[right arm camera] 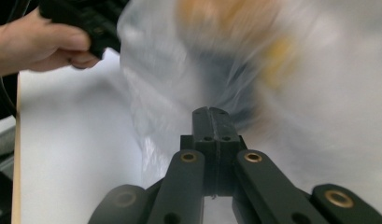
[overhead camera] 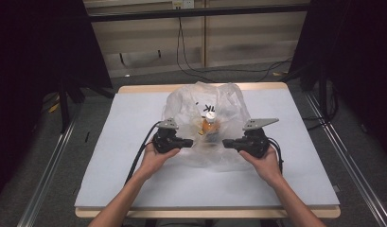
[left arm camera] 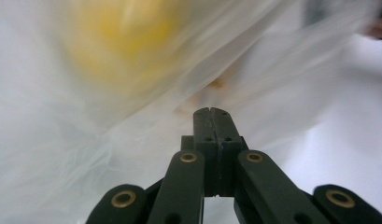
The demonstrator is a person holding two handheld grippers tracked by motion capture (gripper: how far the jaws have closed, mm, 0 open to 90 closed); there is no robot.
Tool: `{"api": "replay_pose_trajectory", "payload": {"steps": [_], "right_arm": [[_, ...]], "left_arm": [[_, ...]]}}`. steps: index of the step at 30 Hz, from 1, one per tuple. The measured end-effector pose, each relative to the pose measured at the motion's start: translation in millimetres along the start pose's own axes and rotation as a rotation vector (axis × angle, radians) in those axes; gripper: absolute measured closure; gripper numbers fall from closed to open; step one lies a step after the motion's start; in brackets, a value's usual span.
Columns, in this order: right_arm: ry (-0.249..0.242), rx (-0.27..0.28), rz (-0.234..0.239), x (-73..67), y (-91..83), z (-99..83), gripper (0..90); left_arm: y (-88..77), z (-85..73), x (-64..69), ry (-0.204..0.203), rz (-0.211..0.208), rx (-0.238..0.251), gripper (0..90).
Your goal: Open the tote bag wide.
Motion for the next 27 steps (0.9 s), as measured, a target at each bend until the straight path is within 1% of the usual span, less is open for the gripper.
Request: {"api": "replay_pose_trajectory", "payload": {"steps": [1, 2, 4, 6, 8, 10, 11, 12, 14, 15, 16, 17, 19, 21, 22, 23, 25, 27], "right_arm": [[0.008, 0.026, -0.006, 1.8, -4.7, 4.6, 90.0], [0.013, 0.04, -0.009, 3.1, -7.4, 7.3, 90.0], [0.015, 0.062, -0.021, 5.1, -13.1, 14.8, 90.0], [0.008, 0.073, -0.029, 5.6, -17.7, 23.3, 90.0], [-0.008, 0.094, -0.035, 4.6, -23.3, 35.5, 90.0], [-0.022, 0.101, -0.039, 4.3, -27.0, 46.1, 90.0], [-0.032, 0.106, -0.04, 4.4, -28.4, 52.2, 90.0], [-0.042, 0.105, -0.045, 5.3, -30.1, 59.7, 90.0], [-0.048, 0.121, -0.049, 7.9, -32.9, 71.0, 90.0], [-0.047, 0.132, -0.05, 9.8, -34.1, 75.9, 90.0], [-0.05, 0.138, -0.056, 11.4, -34.2, 80.3, 90.0], [-0.045, 0.152, -0.052, 13.1, -33.4, 86.3, 90.0], [-0.049, 0.163, -0.045, 12.8, -31.8, 93.3, 90.0], [-0.059, 0.174, -0.041, 11.8, -29.1, 102.5, 90.0], [-0.063, 0.18, -0.038, 11.2, -27.8, 107.7, 90.0], [-0.067, 0.185, -0.034, 10.4, -26.3, 113.1, 90.0], [-0.076, 0.184, -0.035, 10.7, -22.4, 124.2, 90.0], [-0.077, 0.174, -0.042, 14.0, -16.4, 133.6, 90.0]], "left_arm": [[-3.7, 1.2, 2.2, 0.006, -0.005, 0.012, 90.0], [-7.8, 3.1, 4.7, 0.016, -0.007, 0.027, 90.0], [-15.0, 7.6, 8.6, 0.019, -0.012, 0.05, 90.0], [-22.4, 13.3, 10.9, 0.029, -0.017, 0.076, 90.0], [-30.5, 21.2, 12.2, 0.041, -0.01, 0.09, 90.0], [-36.2, 28.2, 13.2, 0.046, -0.01, 0.112, 90.0], [-40.2, 33.4, 13.5, 0.063, -0.007, 0.125, 90.0], [-41.3, 36.4, 14.0, 0.073, -0.011, 0.131, 90.0], [-44.4, 45.6, 14.4, 0.096, 0.0, 0.124, 90.0], [-45.6, 50.0, 14.1, 0.096, -0.003, 0.139, 90.0], [-48.3, 56.8, 13.4, 0.089, -0.002, 0.166, 90.0], [-49.9, 60.3, 12.8, 0.086, -0.008, 0.176, 90.0], [-51.8, 69.1, 12.8, 0.079, -0.023, 0.21, 90.0], [-52.4, 78.7, 12.6, 0.093, -0.028, 0.225, 90.0], [-52.4, 84.0, 13.1, 0.093, -0.027, 0.226, 90.0], [-52.0, 90.0, 13.0, 0.104, -0.025, 0.231, 90.0], [-50.0, 103.0, 11.7, 0.106, -0.026, 0.234, 90.0], [-44.1, 116.7, 8.0, 0.104, -0.021, 0.223, 90.0]]}}
Point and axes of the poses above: each handheld gripper's, and its own axes: y roughly forward along the jaws, z roughly out of its top, x roughly to its right, the point moved 2 cm from there along y, roughly forward along the jaws, and after that the axes turned 5 degrees about -y, right-handed, at the moved point
